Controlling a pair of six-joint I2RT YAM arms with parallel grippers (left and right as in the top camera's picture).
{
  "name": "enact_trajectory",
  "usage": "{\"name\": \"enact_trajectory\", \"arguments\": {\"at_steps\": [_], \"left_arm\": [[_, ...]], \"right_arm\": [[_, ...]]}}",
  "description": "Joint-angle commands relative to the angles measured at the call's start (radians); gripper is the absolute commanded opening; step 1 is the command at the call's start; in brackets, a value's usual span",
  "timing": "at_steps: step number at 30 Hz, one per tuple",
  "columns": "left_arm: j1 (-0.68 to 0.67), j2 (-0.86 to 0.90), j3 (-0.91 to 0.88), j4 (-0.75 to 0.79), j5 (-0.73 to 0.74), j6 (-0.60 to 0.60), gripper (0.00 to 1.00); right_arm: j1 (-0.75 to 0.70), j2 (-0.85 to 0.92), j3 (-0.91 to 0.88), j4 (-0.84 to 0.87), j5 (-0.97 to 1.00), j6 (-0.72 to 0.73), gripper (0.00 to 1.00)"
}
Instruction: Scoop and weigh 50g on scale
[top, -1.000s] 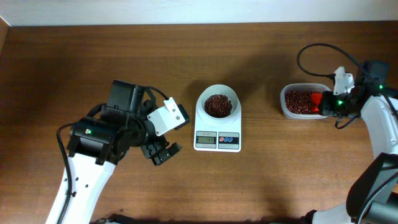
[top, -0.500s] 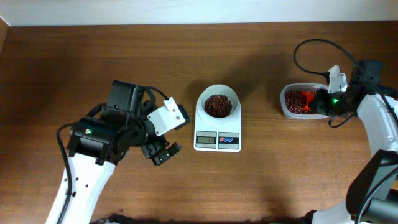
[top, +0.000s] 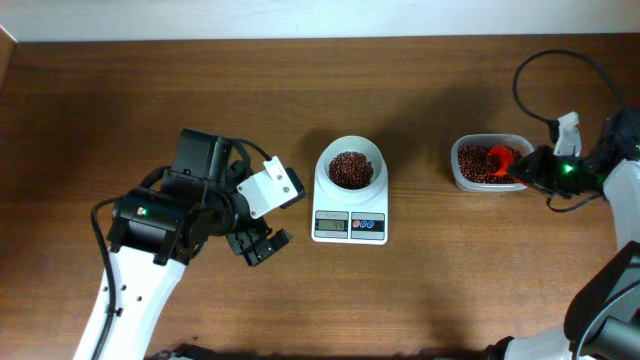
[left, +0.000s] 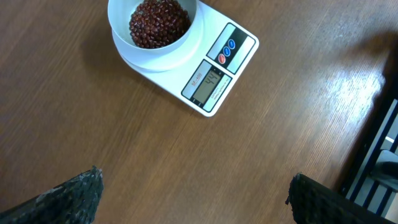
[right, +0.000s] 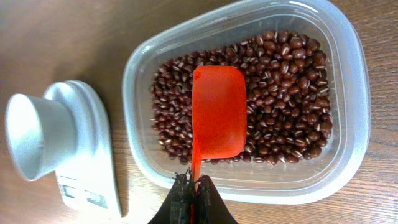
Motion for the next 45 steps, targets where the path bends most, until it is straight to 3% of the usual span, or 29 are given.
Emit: {"name": "enact_trajectory", "arguments": {"at_steps": [1,39,45], "left_arm": [[0.005,-0.009,0.014,0.001,0.014,0.013,0.99],[0.005,-0.009,0.014,0.001,0.014,0.013,0.99],[0.005,-0.009,0.014,0.001,0.014,0.013,0.99]], "right_arm": [[-0.041,0.006,0.017,-0.009,-0.092,0.02,0.04],[-0.069,0.006,0.017,-0.103,-0.156,0.013,0.04],[-0.069,0.006,0.017,-0.101,-0.156,0.065,0.04]]}}
